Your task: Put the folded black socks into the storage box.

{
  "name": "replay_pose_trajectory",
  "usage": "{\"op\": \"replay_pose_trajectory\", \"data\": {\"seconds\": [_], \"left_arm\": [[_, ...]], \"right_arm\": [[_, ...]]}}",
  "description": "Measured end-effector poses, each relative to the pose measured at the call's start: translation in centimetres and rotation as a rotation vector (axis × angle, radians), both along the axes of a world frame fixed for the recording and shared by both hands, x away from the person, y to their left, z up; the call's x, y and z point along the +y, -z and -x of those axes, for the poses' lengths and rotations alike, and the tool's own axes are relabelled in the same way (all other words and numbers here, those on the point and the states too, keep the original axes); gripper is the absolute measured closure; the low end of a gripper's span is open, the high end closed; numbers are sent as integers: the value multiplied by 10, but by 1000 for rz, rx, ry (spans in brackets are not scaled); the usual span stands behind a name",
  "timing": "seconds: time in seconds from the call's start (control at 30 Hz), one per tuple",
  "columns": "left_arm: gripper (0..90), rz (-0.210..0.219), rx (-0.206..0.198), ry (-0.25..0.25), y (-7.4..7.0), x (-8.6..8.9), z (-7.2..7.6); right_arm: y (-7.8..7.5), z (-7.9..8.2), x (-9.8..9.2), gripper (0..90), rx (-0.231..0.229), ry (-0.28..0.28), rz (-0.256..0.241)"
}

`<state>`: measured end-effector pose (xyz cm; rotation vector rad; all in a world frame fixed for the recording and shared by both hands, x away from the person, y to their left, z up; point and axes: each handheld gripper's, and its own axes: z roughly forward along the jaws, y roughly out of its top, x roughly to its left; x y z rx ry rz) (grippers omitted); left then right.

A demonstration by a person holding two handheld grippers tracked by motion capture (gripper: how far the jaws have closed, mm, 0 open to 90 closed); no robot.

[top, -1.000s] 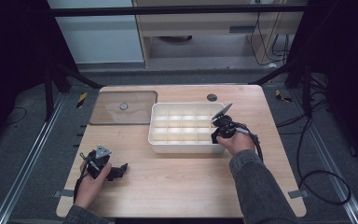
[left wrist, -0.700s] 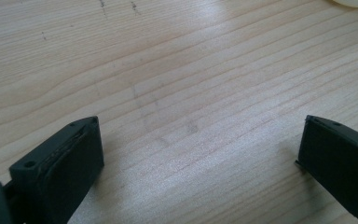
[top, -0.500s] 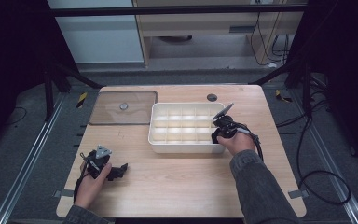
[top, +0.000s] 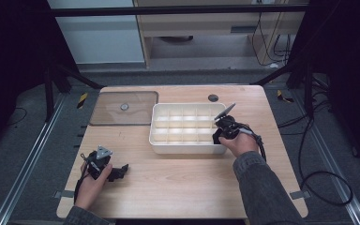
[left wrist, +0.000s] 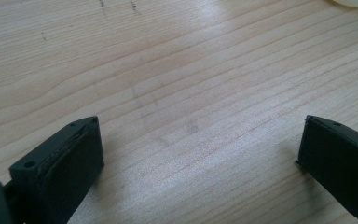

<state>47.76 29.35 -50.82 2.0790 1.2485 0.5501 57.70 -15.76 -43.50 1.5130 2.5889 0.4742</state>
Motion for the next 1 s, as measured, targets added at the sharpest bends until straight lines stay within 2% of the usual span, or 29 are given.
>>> {"op": "replay_pose_trajectory", "data": {"seconds": [0.47,0.73,0.93,1.0], "left_arm": [[0,3,-2,-2,0,0,0],[0,8,1,-3,0,-1,0],[0,7,0,-3,0,-1,0],[0,11,-1,-5,0,-1,0]], "right_arm": [[-10,4,-4,900,-17,-6,-4],[-26,7,-6,900,-56,-11,-18],[-40,7,-9,900,-98,-8,-43],[-43,7,-11,900,-127,-14,-51]]}}
